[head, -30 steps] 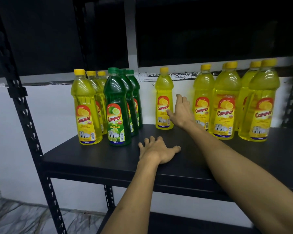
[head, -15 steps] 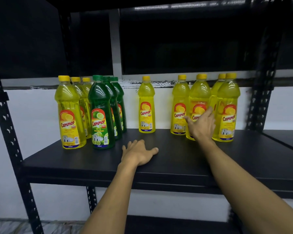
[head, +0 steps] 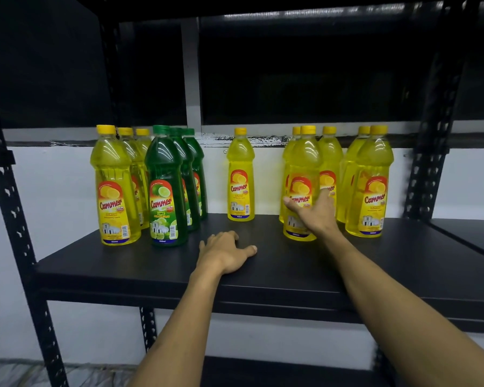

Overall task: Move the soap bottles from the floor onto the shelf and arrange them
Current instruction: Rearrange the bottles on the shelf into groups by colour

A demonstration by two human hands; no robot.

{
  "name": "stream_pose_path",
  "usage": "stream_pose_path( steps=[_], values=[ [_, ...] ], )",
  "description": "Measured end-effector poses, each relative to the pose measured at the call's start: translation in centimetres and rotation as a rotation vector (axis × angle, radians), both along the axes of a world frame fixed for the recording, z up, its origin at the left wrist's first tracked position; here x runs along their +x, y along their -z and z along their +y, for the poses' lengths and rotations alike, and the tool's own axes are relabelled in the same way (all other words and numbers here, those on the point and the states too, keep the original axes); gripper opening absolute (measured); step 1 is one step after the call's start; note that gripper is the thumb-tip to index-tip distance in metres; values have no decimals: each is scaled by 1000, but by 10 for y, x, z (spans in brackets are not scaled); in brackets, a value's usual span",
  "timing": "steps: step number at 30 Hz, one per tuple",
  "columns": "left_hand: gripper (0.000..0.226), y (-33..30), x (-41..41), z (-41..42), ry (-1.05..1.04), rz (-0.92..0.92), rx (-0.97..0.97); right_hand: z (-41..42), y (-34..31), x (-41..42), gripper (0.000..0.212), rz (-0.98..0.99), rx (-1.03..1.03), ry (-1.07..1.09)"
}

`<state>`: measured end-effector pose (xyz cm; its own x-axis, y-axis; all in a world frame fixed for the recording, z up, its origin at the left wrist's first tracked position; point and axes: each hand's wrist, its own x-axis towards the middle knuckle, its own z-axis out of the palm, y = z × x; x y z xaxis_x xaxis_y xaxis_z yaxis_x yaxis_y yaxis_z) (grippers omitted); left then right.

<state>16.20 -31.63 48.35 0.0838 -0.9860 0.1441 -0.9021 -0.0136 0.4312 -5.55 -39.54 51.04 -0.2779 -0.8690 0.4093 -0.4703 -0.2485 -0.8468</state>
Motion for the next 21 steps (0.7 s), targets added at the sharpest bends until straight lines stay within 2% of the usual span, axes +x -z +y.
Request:
stream_pose_path(
  steps=[4,8,14,19,21],
  values=[
    [66,0,1,-1,-4,21,-4,2,-1,17,74,-144,55,-312],
    [71,1,0,-2,-10,28,-10,1,-1,31,79,-136,76,-494],
    [82,0,-3,1,3,26,29,-10,-4,53,86,-79,122,-566],
    [75,3,0,-3,17,61,22,-18,-6,77,85,-37,137,-615],
    [78,6,2,-9,-15,98,10,-21,-6,85,85,-52,139,-632]
  ],
)
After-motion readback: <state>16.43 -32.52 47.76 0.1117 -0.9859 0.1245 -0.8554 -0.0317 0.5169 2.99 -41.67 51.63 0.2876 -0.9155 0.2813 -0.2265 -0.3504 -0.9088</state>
